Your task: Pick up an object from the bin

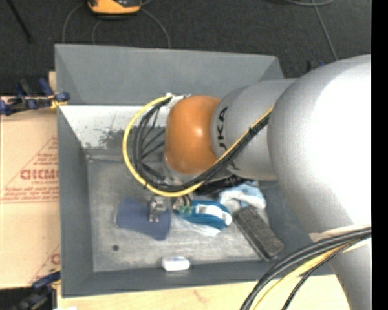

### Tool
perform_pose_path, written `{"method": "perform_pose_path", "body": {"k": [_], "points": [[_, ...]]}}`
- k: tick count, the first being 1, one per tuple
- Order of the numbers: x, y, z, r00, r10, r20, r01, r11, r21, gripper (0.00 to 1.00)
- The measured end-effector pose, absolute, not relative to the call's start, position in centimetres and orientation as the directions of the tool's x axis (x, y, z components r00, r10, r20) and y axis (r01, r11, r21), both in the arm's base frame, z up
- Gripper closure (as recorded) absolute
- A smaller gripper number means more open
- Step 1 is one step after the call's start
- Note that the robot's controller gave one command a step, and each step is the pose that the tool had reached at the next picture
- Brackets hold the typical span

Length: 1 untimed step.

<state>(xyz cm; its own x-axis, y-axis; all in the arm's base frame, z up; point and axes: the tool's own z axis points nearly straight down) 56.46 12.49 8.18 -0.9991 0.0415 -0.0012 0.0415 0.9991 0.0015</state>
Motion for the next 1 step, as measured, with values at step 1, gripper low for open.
{"method": "perform_pose_path", "body": {"k": [1], "points": [[56.4, 12.44, 9.39, -0.999, 0.041, 0.001, 0.041, 0.999, 0.0, 1.0]]}}
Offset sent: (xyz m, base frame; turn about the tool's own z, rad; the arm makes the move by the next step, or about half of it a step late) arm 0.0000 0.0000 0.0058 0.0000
